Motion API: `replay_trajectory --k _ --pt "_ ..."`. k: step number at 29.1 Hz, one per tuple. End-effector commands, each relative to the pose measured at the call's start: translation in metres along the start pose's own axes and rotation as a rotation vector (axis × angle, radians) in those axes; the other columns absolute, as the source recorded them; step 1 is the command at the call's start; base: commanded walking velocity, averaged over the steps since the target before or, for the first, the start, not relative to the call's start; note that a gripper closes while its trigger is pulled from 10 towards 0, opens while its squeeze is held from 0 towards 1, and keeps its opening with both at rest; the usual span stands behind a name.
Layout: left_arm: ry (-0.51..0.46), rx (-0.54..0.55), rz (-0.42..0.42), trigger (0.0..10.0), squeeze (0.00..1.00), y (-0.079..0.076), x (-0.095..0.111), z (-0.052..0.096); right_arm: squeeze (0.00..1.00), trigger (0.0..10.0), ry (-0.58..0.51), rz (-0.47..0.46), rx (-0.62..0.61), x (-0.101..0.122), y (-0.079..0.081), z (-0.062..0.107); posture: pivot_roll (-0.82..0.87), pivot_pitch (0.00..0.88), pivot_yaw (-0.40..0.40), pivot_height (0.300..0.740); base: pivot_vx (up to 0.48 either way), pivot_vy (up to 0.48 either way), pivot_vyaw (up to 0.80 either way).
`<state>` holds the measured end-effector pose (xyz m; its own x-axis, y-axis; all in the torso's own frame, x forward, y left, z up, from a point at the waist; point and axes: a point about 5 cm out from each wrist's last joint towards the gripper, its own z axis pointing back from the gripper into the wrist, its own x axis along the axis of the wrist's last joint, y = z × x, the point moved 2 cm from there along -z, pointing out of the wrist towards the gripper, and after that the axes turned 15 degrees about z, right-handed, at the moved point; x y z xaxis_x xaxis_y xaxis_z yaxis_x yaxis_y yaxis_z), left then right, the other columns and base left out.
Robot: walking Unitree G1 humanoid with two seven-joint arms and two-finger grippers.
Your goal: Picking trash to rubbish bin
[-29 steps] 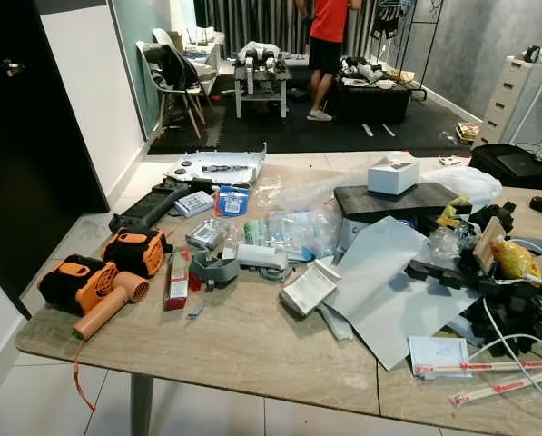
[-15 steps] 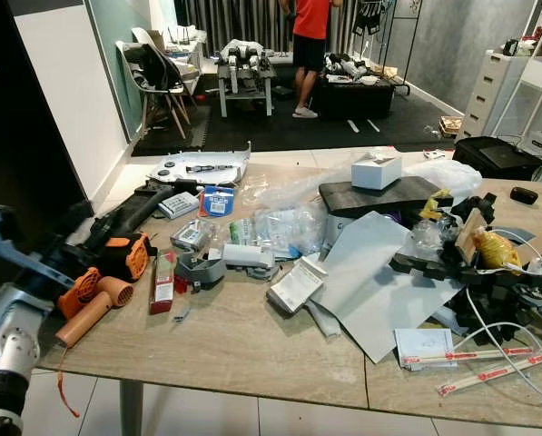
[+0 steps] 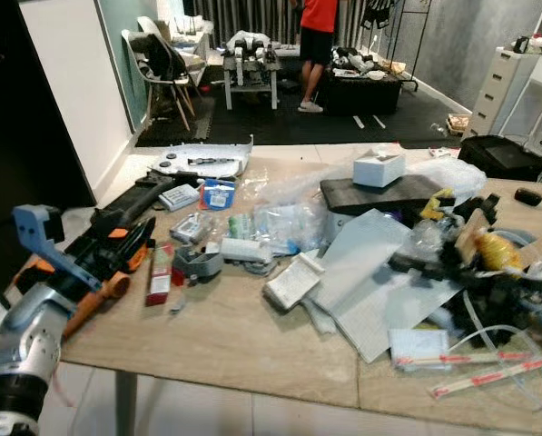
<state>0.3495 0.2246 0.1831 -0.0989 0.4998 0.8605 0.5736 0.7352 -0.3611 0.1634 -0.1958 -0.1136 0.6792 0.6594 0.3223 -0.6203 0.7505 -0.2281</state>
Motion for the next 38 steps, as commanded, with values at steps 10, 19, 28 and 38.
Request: replay_trajectory --k 10,19,28,38 --pt "0.163 -0.172 0.07 10.0 0.0 -0.03 -0.031 0.001 0.0 10.0 0.011 -0.012 0.026 -0.003 0.008 0.0 -0.09 0.107 0.021 0.74 0.0 0.0 0.0" --pt "0.203 -0.172 0.055 10.0 0.0 -0.034 -0.038 -0.001 0.0 10.0 0.02 -0.018 0.029 -0.006 0.009 0.0 -0.1 0.116 0.022 0.74 0.0 0.0 0.0" --pt "0.388 -0.308 -0.004 10.0 0.0 -0.062 -0.07 0.0 0.0 10.0 0.026 -0.023 0.036 -0.01 0.013 0.0 -0.1 0.159 0.024 0.74 0.0 0.0 0.0" --pt "0.342 -0.256 -0.156 10.0 0.0 -0.067 -0.075 -0.016 0.0 10.0 0.069 -0.04 0.056 -0.035 0.024 0.004 -0.12 0.253 0.036 0.74 0.0 0.0 0.0"
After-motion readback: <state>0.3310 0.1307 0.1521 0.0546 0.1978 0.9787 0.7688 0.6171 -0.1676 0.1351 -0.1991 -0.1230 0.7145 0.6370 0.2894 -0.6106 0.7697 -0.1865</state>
